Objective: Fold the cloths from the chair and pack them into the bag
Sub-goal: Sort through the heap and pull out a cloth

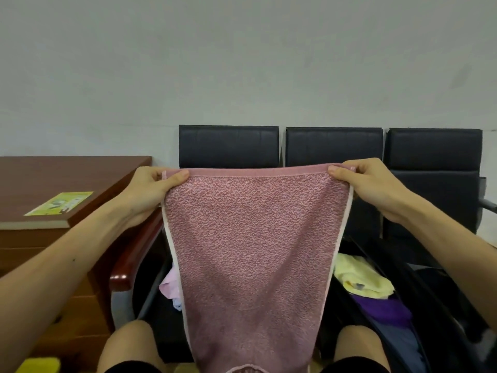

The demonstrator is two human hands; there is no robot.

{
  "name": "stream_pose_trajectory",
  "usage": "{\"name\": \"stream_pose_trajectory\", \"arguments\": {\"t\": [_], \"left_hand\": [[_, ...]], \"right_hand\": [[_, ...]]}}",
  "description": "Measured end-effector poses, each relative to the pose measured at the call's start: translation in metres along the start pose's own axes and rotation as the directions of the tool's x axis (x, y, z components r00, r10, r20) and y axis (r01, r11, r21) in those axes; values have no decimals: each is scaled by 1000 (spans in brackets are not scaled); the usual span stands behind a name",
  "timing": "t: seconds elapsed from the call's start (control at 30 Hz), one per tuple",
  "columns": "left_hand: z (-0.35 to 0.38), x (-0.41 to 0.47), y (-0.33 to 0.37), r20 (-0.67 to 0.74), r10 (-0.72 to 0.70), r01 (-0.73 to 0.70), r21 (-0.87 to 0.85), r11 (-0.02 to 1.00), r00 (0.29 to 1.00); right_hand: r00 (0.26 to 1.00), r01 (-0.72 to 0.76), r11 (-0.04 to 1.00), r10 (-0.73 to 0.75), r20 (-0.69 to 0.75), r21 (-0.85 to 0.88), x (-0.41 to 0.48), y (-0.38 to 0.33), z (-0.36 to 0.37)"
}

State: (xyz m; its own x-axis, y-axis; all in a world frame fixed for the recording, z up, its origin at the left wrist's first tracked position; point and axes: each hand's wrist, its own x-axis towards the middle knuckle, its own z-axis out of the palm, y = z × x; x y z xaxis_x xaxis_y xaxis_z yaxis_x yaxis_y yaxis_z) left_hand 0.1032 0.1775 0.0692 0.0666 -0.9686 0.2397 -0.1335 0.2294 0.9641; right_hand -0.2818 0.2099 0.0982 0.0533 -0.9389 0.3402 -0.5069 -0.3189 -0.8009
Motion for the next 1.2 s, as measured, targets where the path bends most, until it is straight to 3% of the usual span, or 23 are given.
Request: {"name": "stream_pose_trajectory", "arguments": {"t": [0.17, 0.3, 0.63, 0.73, 1.07, 1.2], "left_hand": [[25, -8, 10, 1, 3, -3, -34, 999, 1000], [50, -19, 22, 80, 56, -59, 24, 998, 995], [95, -39, 36, 211, 170, -191, 83, 978, 962], [97, -42, 36, 194, 186, -212, 126, 969, 963], [92, -53, 41, 352, 229, -303, 170, 938, 907], [91, -49, 38, 351, 256, -378, 342, 860, 901]], "right_hand": [[990, -121, 980, 106, 98, 160, -10, -23, 21], [975, -145, 954, 93, 203, 262, -16, -43, 41], [965, -155, 949, 86, 247, 276, -12, -64, 82], [958, -183, 935, 100, 268, 304, -12, -64, 85], [919, -305, 888, 179, 352, 345, -16, -70, 82], [907, -284, 906, 148, 394, 314, -18, -72, 82]]}}
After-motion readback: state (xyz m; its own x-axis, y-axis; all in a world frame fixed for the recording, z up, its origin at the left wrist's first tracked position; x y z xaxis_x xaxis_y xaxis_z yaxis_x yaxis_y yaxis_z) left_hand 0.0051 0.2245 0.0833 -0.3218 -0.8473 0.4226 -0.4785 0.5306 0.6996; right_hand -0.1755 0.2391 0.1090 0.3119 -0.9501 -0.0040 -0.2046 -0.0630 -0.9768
